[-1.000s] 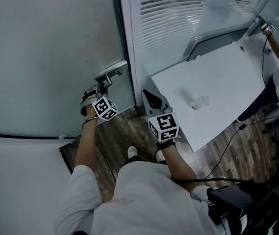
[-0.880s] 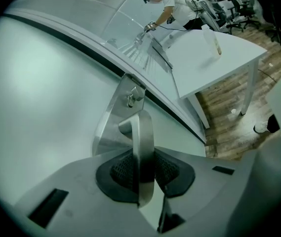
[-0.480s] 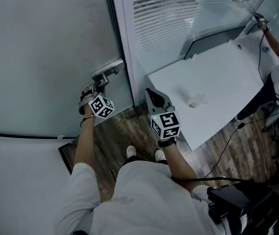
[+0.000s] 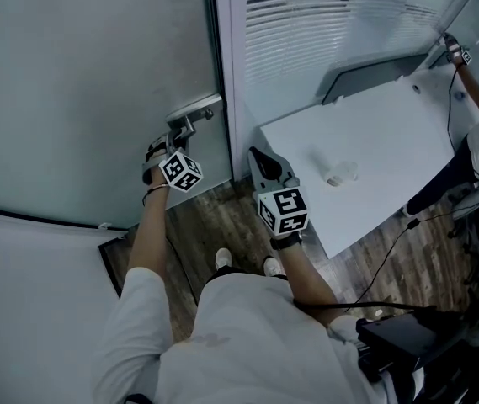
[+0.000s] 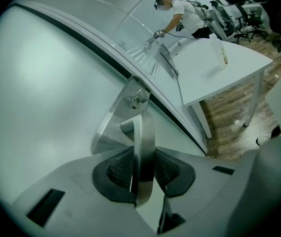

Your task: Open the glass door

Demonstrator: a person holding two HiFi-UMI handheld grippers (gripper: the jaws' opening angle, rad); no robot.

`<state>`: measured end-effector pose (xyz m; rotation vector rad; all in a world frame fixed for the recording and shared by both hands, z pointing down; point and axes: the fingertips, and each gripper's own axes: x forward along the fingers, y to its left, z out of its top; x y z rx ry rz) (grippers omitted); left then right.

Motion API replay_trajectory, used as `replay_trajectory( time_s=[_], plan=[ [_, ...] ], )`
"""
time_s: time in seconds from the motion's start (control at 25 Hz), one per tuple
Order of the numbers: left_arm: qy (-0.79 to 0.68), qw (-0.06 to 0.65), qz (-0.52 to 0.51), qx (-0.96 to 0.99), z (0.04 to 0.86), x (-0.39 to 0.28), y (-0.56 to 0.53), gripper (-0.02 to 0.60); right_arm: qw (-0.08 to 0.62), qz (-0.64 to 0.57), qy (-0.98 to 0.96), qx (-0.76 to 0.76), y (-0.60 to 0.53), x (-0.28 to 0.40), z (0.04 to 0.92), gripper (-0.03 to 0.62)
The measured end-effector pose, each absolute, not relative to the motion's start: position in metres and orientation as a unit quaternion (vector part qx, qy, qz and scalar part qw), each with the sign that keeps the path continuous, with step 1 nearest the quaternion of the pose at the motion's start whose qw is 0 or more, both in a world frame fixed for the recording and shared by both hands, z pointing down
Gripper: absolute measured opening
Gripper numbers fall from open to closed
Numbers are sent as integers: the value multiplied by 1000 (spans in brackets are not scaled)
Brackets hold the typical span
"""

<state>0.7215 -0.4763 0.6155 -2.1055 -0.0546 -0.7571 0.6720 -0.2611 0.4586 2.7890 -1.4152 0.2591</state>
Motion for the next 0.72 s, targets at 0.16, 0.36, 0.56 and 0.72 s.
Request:
replay_trajectory(
  time_s=[0.16,0.36,0.56,0.72],
  plan=[
    [-24,408,-300,-862,614,723,-473,64,3,79,-455,887,-260,667,451,3],
    [-21,375,-273,-886,619,721,-465,64,10,73,-458,886,-260,664,449,3],
    [-34,394,-283,-874,618,717,-462,63,8,66,-456,887,-259,666,444,3],
    [-38,396,-295,-869,624,706,-459,63,6,66,-455,888,-258,658,443,2]
  ],
)
